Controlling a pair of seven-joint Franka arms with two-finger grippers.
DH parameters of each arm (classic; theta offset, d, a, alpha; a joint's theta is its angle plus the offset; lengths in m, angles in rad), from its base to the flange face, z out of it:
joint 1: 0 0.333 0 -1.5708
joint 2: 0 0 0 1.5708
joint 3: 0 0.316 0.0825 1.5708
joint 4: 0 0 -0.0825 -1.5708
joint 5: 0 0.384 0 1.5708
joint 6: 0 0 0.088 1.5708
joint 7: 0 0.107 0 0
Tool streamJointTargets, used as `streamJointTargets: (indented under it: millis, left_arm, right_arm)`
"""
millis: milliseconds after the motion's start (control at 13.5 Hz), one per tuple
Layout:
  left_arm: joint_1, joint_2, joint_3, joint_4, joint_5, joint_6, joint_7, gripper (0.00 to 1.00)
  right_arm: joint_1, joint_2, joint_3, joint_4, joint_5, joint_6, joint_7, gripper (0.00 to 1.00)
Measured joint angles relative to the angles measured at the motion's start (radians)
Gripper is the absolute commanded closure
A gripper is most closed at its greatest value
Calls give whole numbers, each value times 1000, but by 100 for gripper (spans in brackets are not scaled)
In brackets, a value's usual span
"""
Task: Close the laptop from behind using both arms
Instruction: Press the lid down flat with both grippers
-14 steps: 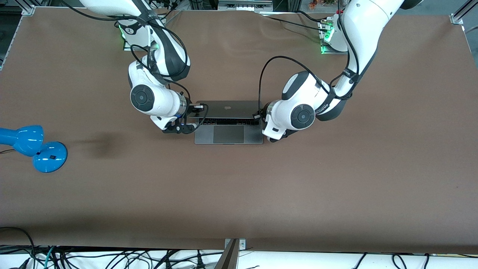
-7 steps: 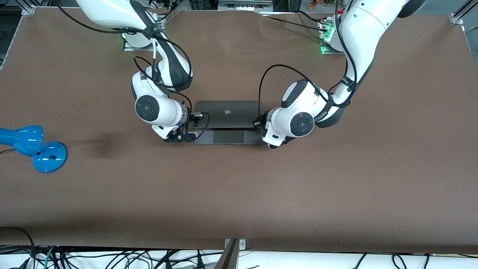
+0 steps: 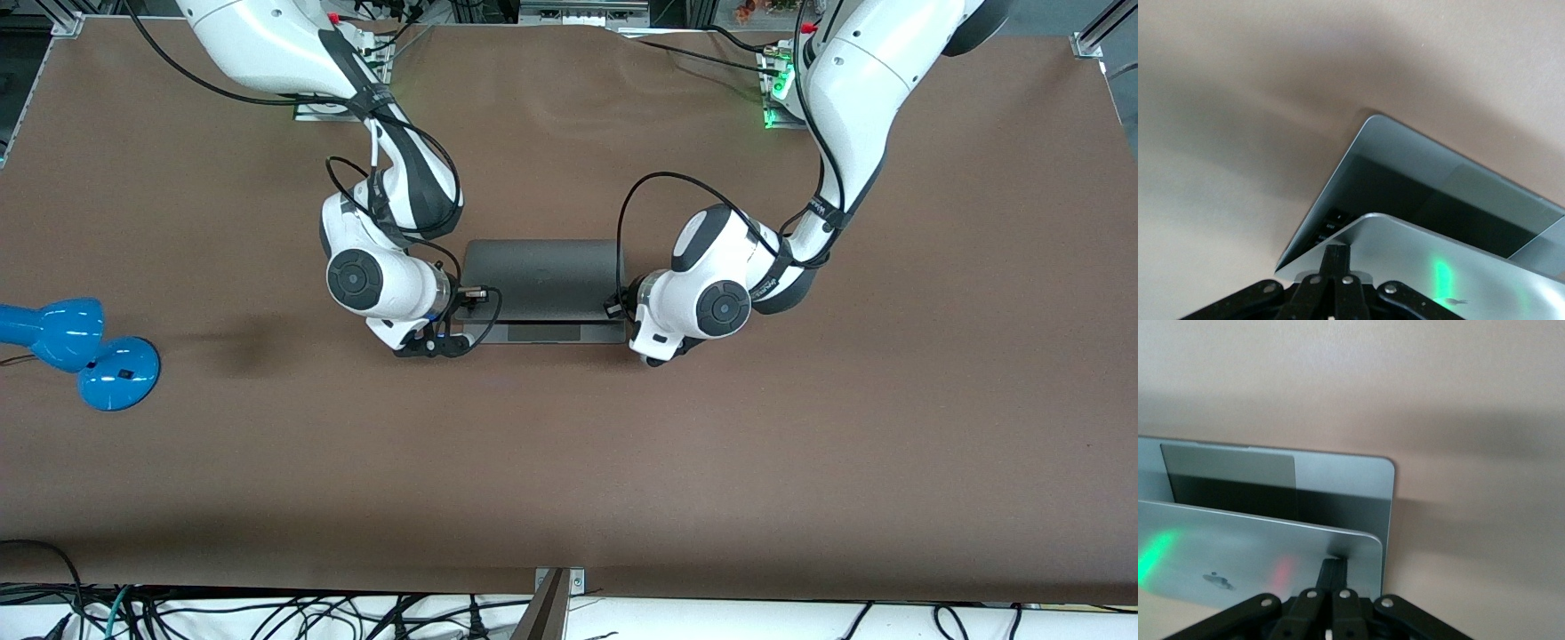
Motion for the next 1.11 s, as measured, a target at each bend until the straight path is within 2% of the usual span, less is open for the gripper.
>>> streamJointTargets:
  millis: [517, 1108]
  left_arm:
    - [-64, 53, 60, 16, 0, 71, 0, 100]
    - [-72, 91, 68, 49, 2, 91, 0, 100]
  right_arm:
    - [0, 87, -4, 60, 0, 35, -8, 100]
    - [-5, 151, -11, 87, -1, 57, -45, 100]
